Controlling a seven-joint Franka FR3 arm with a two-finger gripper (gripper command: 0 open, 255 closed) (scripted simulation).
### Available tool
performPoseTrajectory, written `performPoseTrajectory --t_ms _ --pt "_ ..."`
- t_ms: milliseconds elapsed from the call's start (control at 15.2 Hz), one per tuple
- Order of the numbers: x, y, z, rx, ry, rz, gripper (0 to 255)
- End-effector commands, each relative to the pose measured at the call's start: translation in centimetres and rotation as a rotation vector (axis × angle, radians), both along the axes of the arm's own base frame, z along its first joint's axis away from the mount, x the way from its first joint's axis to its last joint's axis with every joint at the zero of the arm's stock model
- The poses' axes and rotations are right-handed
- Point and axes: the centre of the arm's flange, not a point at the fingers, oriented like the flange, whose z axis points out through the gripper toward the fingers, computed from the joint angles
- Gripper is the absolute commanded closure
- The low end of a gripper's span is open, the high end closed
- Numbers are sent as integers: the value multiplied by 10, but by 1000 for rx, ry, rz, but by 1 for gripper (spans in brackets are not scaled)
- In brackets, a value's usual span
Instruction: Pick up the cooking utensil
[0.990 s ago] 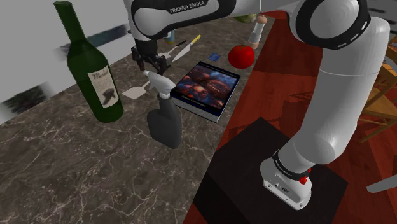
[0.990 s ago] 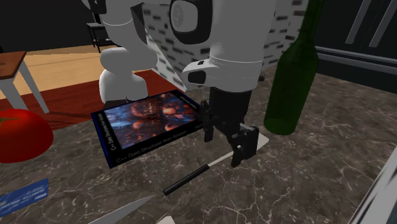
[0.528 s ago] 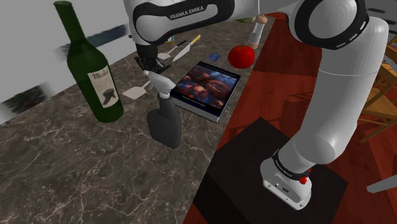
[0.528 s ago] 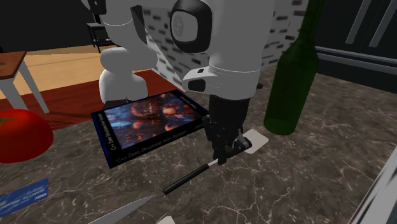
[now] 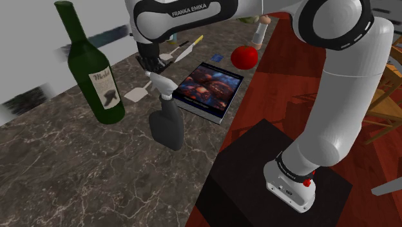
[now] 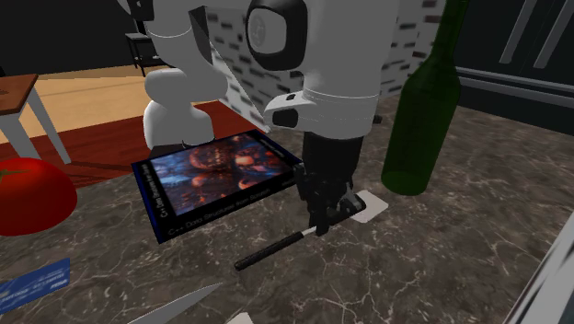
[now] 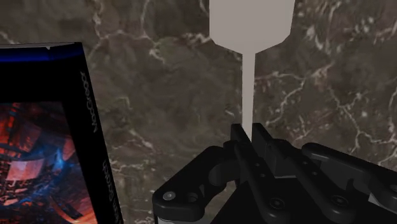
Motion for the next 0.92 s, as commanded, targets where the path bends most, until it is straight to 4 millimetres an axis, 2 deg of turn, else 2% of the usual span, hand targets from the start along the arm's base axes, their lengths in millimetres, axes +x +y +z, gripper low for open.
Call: performPoseTrajectory --t_ms 0,792,858 --pt "0 -1 9 0 0 0 255" --pt "0 -1 72 0 0 0 255" --pt "0 -1 73 0 0 0 255"
